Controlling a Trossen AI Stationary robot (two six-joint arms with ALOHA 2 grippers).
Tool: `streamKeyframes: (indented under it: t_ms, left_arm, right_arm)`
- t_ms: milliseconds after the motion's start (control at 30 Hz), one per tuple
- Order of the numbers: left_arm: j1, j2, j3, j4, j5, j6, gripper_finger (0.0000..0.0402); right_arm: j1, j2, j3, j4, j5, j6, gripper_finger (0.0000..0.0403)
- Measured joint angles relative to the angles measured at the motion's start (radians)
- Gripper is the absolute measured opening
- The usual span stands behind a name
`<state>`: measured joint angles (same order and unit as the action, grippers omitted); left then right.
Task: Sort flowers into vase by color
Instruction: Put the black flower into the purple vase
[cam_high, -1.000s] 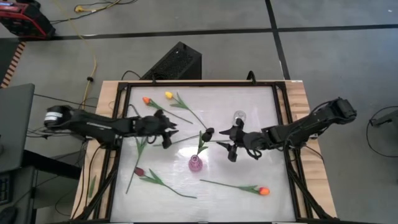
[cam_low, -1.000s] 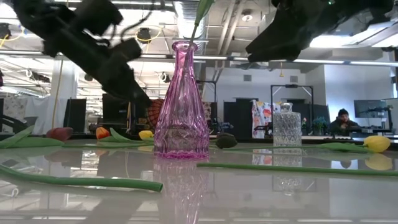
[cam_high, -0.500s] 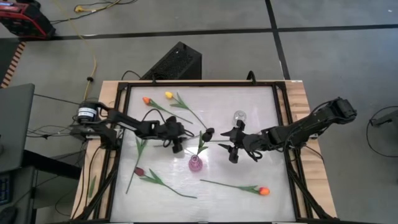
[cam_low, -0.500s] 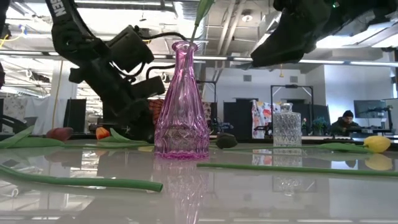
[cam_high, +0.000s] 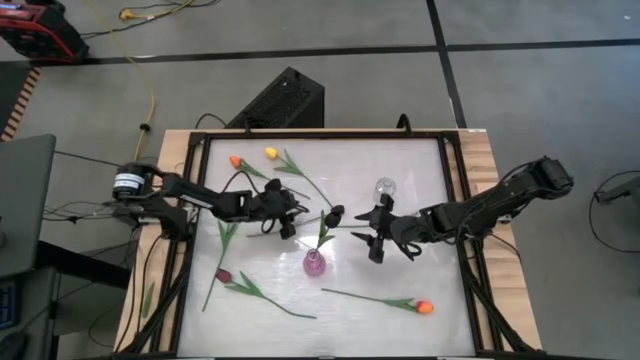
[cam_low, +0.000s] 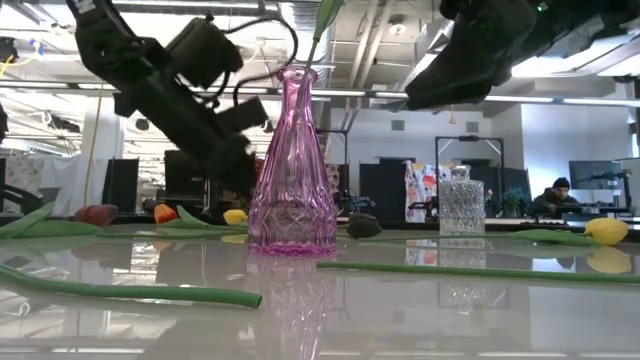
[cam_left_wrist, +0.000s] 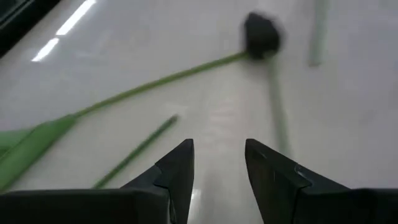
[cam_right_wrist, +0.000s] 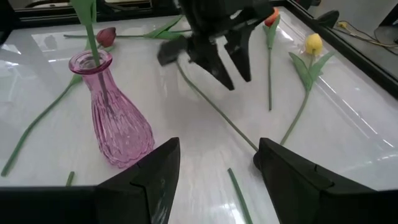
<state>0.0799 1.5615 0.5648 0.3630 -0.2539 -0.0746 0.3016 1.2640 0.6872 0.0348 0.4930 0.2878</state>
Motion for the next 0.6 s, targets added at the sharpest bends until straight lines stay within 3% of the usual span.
streamKeyframes:
  t_ms: [200, 600]
  left_arm:
    - [-0.004, -0.028, 0.000, -0.017, 0.197, -0.015, 0.0134]
    - [-0.030, 0.095, 0.001, -0.078, 0.160, -0.068, 0.0134]
  right_arm:
    - [0.000, 0.000, 0.000, -0.011, -0.007, 0.001, 0.0243]
    - [-0.001, 0.000, 0.000, -0.022, -0.009, 0.002, 0.0243]
